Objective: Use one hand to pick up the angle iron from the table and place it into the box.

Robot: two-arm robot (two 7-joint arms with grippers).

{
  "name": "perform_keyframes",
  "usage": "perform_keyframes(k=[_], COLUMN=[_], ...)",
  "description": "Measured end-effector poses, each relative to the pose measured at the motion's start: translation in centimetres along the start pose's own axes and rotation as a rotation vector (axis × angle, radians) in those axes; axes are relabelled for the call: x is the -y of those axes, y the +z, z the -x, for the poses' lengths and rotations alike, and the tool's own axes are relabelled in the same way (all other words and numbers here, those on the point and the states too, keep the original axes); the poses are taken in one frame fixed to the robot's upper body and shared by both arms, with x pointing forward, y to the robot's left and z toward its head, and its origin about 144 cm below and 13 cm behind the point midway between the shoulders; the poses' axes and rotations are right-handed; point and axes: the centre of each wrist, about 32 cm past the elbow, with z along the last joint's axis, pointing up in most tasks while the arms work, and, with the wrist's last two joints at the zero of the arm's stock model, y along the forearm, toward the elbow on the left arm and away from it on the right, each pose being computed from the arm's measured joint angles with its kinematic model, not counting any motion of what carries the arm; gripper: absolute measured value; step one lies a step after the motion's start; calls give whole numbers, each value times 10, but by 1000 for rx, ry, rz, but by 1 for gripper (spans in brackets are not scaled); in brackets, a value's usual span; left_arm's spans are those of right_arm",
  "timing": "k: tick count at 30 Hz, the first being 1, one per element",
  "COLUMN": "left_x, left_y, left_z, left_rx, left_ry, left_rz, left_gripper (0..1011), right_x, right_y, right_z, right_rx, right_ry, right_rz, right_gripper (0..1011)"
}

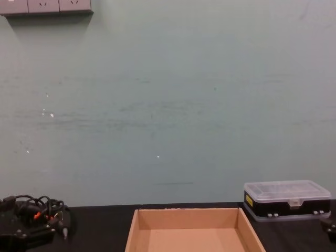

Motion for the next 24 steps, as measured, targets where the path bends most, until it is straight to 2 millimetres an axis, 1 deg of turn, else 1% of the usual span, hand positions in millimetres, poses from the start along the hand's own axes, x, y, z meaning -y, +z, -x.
perform_keyframes(k=[16, 24], left_x=[0, 0], left_y=[0, 0], left_z=[0, 0], left_rx=[0, 0], left_ry=[0, 0], left_rz=[0, 0], left_gripper=[1000, 1000], right_x=[0, 4], right_y=[0, -1], right_z=[0, -13], right_rx=[0, -16], right_ry=[0, 48], right_rz=[0, -38], right_gripper=[1003, 1003])
